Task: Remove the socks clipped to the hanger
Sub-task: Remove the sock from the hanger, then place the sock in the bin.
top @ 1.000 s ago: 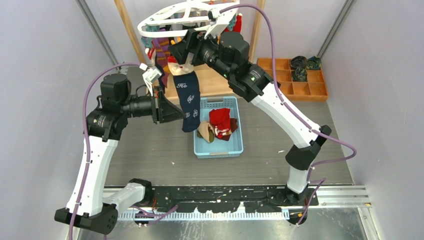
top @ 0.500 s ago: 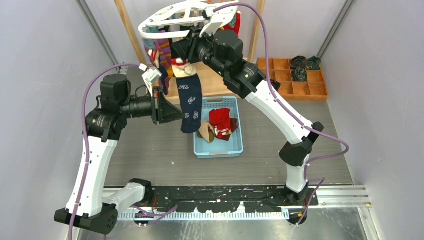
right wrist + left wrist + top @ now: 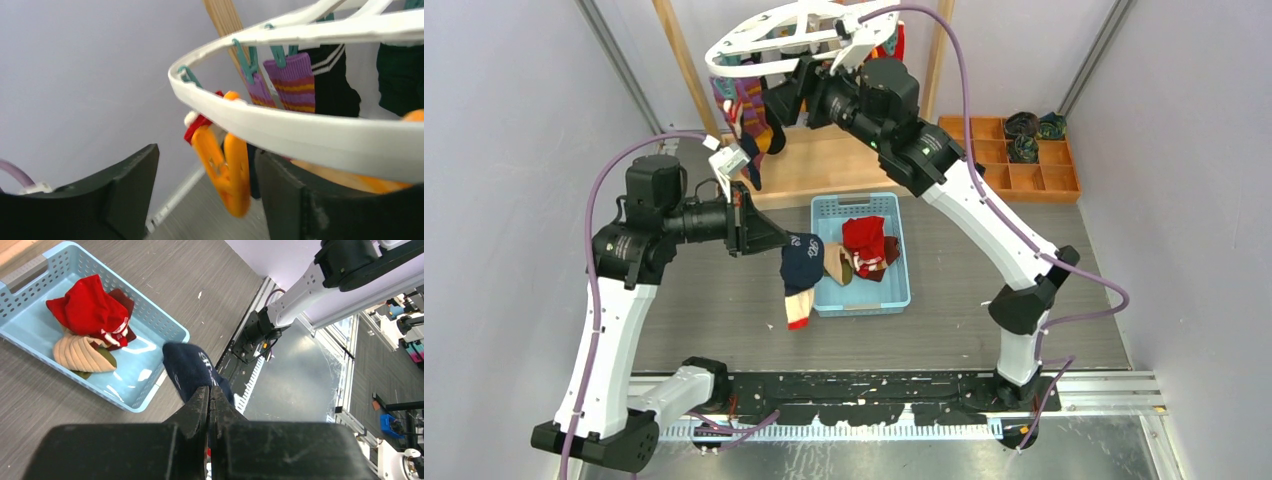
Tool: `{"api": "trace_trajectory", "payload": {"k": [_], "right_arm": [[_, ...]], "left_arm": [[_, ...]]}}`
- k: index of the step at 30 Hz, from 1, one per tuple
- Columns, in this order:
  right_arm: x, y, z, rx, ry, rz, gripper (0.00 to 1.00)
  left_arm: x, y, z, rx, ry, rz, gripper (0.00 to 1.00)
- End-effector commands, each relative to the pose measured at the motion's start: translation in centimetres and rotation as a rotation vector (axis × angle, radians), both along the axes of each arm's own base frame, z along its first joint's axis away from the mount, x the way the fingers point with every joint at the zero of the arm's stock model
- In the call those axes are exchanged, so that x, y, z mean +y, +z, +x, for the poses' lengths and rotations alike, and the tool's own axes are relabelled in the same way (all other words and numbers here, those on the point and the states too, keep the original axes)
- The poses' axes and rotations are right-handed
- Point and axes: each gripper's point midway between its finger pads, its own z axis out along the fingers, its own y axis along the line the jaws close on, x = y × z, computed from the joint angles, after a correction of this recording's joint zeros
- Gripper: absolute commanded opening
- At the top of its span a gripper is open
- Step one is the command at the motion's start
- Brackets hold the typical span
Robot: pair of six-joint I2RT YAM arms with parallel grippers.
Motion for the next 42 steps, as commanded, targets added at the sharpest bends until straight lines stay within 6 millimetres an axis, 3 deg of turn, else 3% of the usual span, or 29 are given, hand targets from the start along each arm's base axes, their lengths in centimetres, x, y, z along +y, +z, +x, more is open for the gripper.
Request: {"api": "trace_trajectory", "payload": {"k": [1, 5, 9, 13, 17, 24, 28, 33, 37, 39, 40, 42], "right_arm": [[-2.2, 1.5, -4.2, 0.0, 0.104, 0.023, 0.89], [-3.7, -2.2, -7.2, 0.07, 0.166, 0.018, 0.99], [-4.5, -5.1, -11.5, 0.119, 0.317, 0.042, 1.0], [-5.5, -5.7, -16.2, 0.126, 0.491, 0.12, 1.0], [-5.7, -6.0, -19.4, 0.16, 0.644, 0.21, 0.94], [-5.4, -6.3, -21.9, 0.184, 0.734, 0.233, 0.75], [-4.9, -6.6, -22.5, 0.195, 0.753, 0.23, 0.52], [-5.1, -7.0, -22.0, 0.199, 0.706, 0.222, 0.15], [-5.4, -7.7, -21.5, 0.206, 0.661, 0.176, 0.02], [-5.6, -8.3, -21.3, 0.206, 0.637, 0.145, 0.06], [-5.6, -8.4, -21.2, 0.205, 0.628, 0.135, 0.18], [-5.8, -8.7, -21.2, 0.2, 0.621, 0.11, 0.58]], "left_arm": [[0.5, 0.6, -0.9, -0.086, -0.01, 0.027, 0.0], [0.6, 0.8, -1.3, -0.102, -0.021, 0.033, 0.0], [0.5, 1.5, -1.5, -0.112, -0.032, 0.024, 0.0], [0.5, 2.4, -1.8, -0.132, -0.043, 0.018, 0.0], [0.4, 3.0, -1.9, -0.15, -0.051, 0.015, 0.0], [0.4, 3.6, -1.4, -0.162, -0.043, 0.014, 0.0], [0.5, 3.8, -1.0, -0.173, -0.028, 0.021, 0.0], [0.4, 4.4, -0.4, -0.189, -0.017, 0.016, 0.0], [0.4, 4.8, -0.1, -0.198, -0.013, 0.016, 0.0], [0.4, 4.9, -0.1, -0.207, -0.012, 0.019, 0.0], [0.4, 4.9, -0.1, -0.208, -0.013, 0.021, 0.0], [0.5, 4.9, -0.1, -0.211, -0.015, 0.023, 0.0]]}}
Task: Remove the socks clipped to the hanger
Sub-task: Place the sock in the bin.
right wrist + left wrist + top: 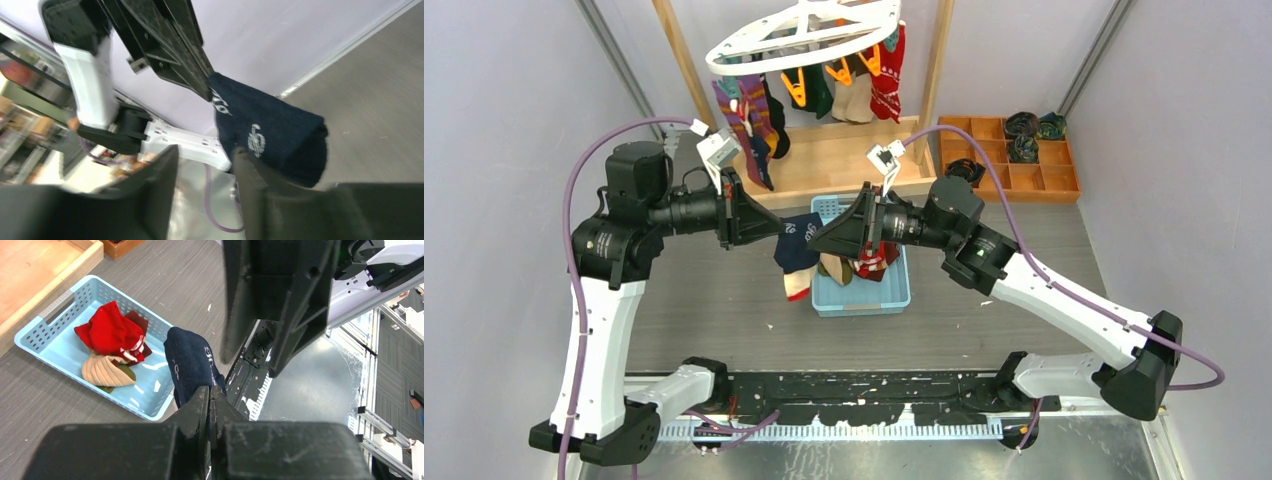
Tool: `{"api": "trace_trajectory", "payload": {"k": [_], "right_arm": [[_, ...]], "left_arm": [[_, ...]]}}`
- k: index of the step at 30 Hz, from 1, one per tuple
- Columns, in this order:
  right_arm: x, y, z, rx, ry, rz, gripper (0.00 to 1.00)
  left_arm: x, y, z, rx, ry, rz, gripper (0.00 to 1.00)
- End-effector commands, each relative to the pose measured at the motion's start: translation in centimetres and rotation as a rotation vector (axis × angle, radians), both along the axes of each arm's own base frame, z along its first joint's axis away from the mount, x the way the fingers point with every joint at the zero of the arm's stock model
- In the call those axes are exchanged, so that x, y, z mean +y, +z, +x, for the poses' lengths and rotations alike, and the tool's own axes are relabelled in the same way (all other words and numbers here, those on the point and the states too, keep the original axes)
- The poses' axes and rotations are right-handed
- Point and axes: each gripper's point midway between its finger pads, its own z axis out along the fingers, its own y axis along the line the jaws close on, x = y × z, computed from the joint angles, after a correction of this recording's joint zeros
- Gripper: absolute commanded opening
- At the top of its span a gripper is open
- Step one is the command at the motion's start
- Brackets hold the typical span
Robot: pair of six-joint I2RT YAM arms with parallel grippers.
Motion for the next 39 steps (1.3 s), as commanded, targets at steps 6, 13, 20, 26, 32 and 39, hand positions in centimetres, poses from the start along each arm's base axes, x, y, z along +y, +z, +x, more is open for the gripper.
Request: {"api": "trace_trajectory", "payload": {"k": [6, 13, 20, 26, 32, 39], "right_arm": [[-0.2, 1.8, -0.7, -0.099, 0.033, 0.008, 0.84], [1.4, 1.9, -1.6, -0.083, 0.098, 0.029, 0.63], [1.1, 2.1, -1.5, -0.063, 0.066, 0.036, 0.12], [-0.2, 1.1, 1.5, -0.068, -0.116, -0.032, 0.01], [-1.5, -1.3, 3.4, -0.129, -0.229, -0.166, 0.99], [0.2, -0.8, 3.1, -0.283, -0.105, -0.189, 1.0]], "left_arm": [[0.0, 1.7, -0.3, -0.079, -0.012, -0.01, 0.0], [0.1, 1.7, -0.2, -0.084, 0.0, -0.007, 0.0], [0.2, 1.6, 0.6, -0.092, 0.024, 0.003, 0.0], [0.2, 1.6, 0.7, -0.088, 0.025, 0.002, 0.0], [0.0, 2.4, -0.2, -0.09, 0.0, -0.019, 0.0], [-0.2, 2.6, -1.0, -0.076, -0.03, -0.035, 0.0]]}}
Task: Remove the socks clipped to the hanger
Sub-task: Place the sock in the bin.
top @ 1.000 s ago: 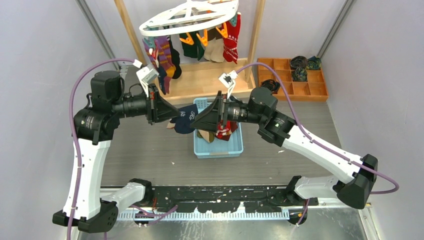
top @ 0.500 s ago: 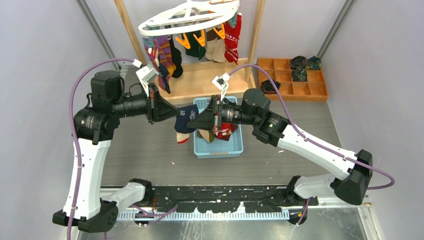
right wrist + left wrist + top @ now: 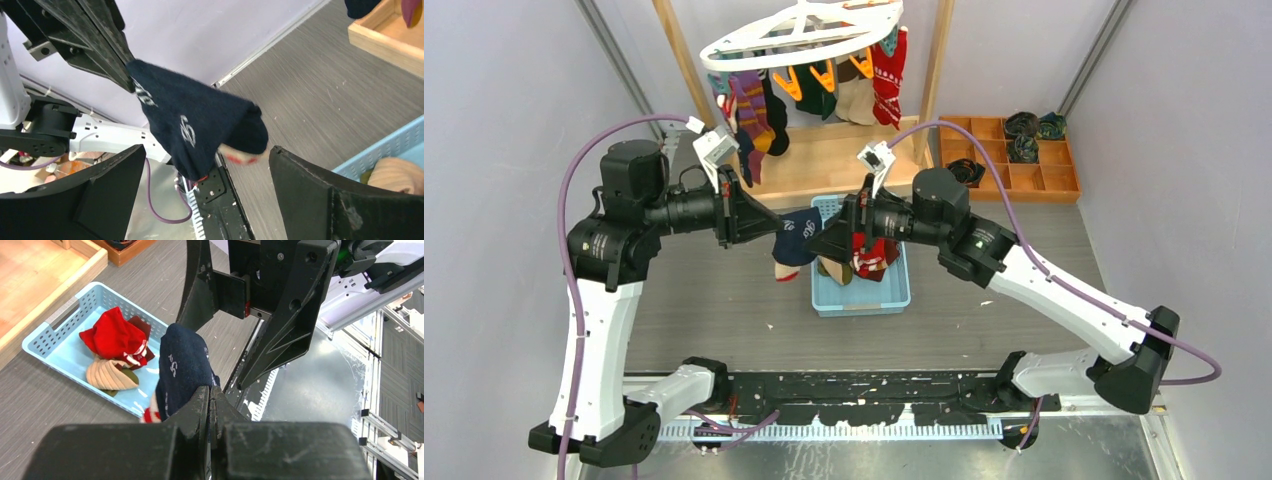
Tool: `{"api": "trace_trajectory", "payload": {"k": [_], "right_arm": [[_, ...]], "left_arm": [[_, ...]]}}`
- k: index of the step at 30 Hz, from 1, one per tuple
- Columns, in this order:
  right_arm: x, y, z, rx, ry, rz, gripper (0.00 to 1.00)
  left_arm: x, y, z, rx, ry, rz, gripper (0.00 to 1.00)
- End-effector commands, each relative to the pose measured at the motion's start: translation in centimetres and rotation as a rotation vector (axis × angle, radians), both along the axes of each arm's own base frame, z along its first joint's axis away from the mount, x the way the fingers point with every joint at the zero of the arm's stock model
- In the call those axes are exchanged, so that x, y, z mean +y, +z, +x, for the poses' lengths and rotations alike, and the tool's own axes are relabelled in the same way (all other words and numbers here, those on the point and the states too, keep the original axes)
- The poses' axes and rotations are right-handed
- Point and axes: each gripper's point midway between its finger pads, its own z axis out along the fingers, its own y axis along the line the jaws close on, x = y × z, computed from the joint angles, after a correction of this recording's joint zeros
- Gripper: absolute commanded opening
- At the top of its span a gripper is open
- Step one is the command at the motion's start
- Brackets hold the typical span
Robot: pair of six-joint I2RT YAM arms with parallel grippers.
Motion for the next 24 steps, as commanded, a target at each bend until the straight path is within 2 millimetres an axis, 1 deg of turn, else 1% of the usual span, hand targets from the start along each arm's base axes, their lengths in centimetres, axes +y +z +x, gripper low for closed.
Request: {"api": "trace_trajectory", "payload": {"k": [1, 3, 4, 5, 6, 7, 8, 9, 10, 11, 12, 13, 14, 15, 16, 17, 18, 19, 21, 23, 24], "right_arm": [[1.1, 2.9, 0.3, -0.169, 0.077, 0.011, 1.0], [2.3, 3.9, -0.2, -0.181, 0.143, 0.066, 1.0], [3.0, 4.9, -0.4, -0.188, 0.178, 0.114, 1.0], [3.5, 5.4, -0.6, -0.175, 0.203, 0.145, 1.0], [4.1, 5.5, -0.6, -0.158, 0.222, 0.159, 0.98], [4.5, 5.5, -0.6, -0.14, 0.236, 0.162, 0.9], [4.9, 5.3, -0.5, -0.122, 0.245, 0.161, 0.79], [5.1, 5.0, -0.4, -0.106, 0.251, 0.156, 0.65], [5.2, 4.6, -0.2, -0.087, 0.241, 0.145, 0.47], [4.9, 4.1, 0.1, -0.077, 0.217, 0.128, 0.26], [4.5, 3.6, 0.6, -0.07, 0.178, 0.113, 0.06], [4.0, 3.3, 1.2, -0.065, 0.134, 0.1, 0.01], [3.3, 2.4, 1.9, -0.05, 0.091, 0.079, 0.01], [2.7, 1.5, 2.5, -0.035, 0.058, 0.058, 0.01], [1.9, 0.7, 3.2, -0.023, 0.024, 0.039, 0.01], [1.1, -0.8, 3.9, 0.008, -0.013, 0.002, 0.01], [0.2, -2.2, 4.7, 0.033, -0.051, -0.027, 0.01], [-1.0, -3.5, 5.9, 0.056, -0.101, -0.054, 0.01], [-2.9, -6.5, 8.1, 0.102, -0.188, -0.104, 0.01], [-4.5, -10.0, 10.6, 0.146, -0.283, -0.179, 0.01], [-5.2, -12.2, 12.0, 0.166, -0.33, -0.235, 0.01]], "left_arm": [[-0.3, 1.8, -1.2, -0.047, -0.046, -0.035, 0.0], [-0.4, 1.7, -1.2, -0.04, -0.048, -0.037, 0.0], [-0.4, 1.5, -1.1, -0.034, -0.047, -0.036, 0.0], [-0.4, 1.4, -1.0, -0.031, -0.046, -0.035, 0.0], [-0.4, 1.3, -1.0, -0.029, -0.044, -0.034, 0.0], [-0.4, 1.3, -0.9, -0.029, -0.042, -0.033, 0.0], [-0.3, 1.3, -0.9, -0.031, -0.038, -0.031, 0.0], [-0.3, 1.3, -0.8, -0.036, -0.034, -0.029, 0.0], [-0.2, 1.3, -0.8, -0.04, -0.028, -0.024, 0.0], [0.0, 1.2, -0.6, -0.05, -0.015, -0.014, 0.0], [0.2, 1.0, -0.3, -0.054, 0.009, 0.0, 0.06], [0.5, 0.7, 0.2, -0.056, 0.04, 0.017, 0.19], [0.8, 0.3, 0.8, -0.061, 0.07, 0.042, 0.39], [1.2, -0.2, 1.4, -0.059, 0.097, 0.066, 0.62], [1.7, -0.7, 2.2, -0.052, 0.141, 0.099, 0.79], [2.1, -1.2, 2.7, -0.041, 0.169, 0.126, 0.86], [2.4, -1.8, 3.2, -0.017, 0.189, 0.147, 0.9], [2.7, -2.2, 3.6, 0.005, 0.208, 0.166, 0.93], [3.2, -2.8, 4.4, 0.032, 0.244, 0.193, 0.96], [3.7, -3.0, 5.0, 0.03, 0.276, 0.2, 0.98], [4.0, -3.0, 5.3, 0.027, 0.297, 0.201, 0.98]]}}
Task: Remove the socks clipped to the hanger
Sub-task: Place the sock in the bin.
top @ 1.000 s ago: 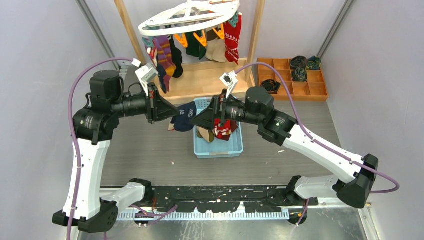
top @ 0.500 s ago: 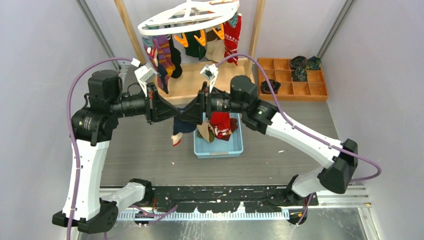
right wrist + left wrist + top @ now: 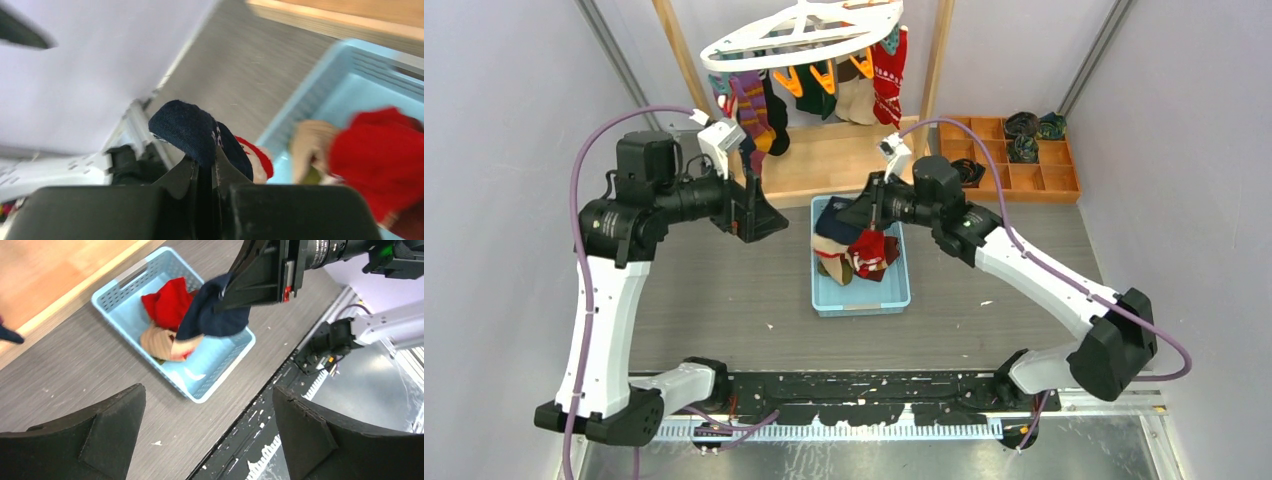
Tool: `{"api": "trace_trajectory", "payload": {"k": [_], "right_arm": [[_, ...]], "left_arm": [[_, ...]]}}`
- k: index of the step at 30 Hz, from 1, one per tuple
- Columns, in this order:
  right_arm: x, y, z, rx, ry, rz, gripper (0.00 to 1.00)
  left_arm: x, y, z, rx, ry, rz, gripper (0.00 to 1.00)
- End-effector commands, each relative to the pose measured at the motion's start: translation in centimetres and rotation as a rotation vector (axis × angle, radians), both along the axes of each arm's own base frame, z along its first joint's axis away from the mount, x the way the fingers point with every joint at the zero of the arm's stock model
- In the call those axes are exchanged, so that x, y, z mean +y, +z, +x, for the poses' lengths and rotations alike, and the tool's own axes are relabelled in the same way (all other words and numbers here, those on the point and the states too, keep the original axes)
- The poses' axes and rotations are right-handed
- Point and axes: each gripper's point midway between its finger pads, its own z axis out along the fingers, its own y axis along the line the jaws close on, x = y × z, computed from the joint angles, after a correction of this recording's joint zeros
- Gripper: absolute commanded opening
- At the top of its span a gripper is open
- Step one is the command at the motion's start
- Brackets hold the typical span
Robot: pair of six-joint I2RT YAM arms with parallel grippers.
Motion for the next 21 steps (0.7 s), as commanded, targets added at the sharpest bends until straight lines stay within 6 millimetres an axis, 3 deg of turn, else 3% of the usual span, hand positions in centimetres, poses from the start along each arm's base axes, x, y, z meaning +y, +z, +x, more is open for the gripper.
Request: {"api": "trace_trajectory", "payload": {"k": [1, 5, 6, 8, 10, 12, 16, 20, 21], "right_arm": [[-3.5, -7.1, 5.1, 0.075, -0.221, -0.184, 0.0], [-5.1, -14.2, 8.7, 0.121, -0.359, -0.383, 0.08], [-5.7, -15.5, 9.6, 0.126, -0.409, -0.426, 0.21], [-7.5, -17.3, 11.3, 0.11, -0.53, -0.511, 0.58], [-9.1, -16.9, 12.5, 0.047, -0.648, -0.558, 0.73], [-9.1, -14.3, 12.7, -0.038, -0.704, -0.538, 0.82], [-6.6, -6.3, 12.1, -0.197, -0.724, -0.401, 0.96], [-2.0, 1.3, 11.0, -0.312, -0.643, -0.254, 1.0], [-0.3, 2.2, 10.9, -0.335, -0.599, -0.241, 1.0]], "left_arm": [[2.0, -0.2, 1.4, -0.017, 0.119, 0.057, 0.99], [4.1, -1.0, 2.7, 0.004, 0.231, 0.103, 1.0], [4.8, -1.2, 3.0, 0.01, 0.26, 0.109, 1.0], [6.3, -1.3, 3.7, 0.015, 0.316, 0.105, 1.0], [8.1, -1.2, 4.3, 0.026, 0.369, 0.08, 1.0], [9.1, -1.1, 4.4, 0.031, 0.383, 0.069, 0.99], [9.6, -2.0, 4.4, 0.051, 0.361, 0.067, 0.99], [9.2, -2.9, 4.6, 0.078, 0.343, 0.042, 0.99], [9.2, -3.1, 4.7, 0.086, 0.342, 0.038, 0.99]]}}
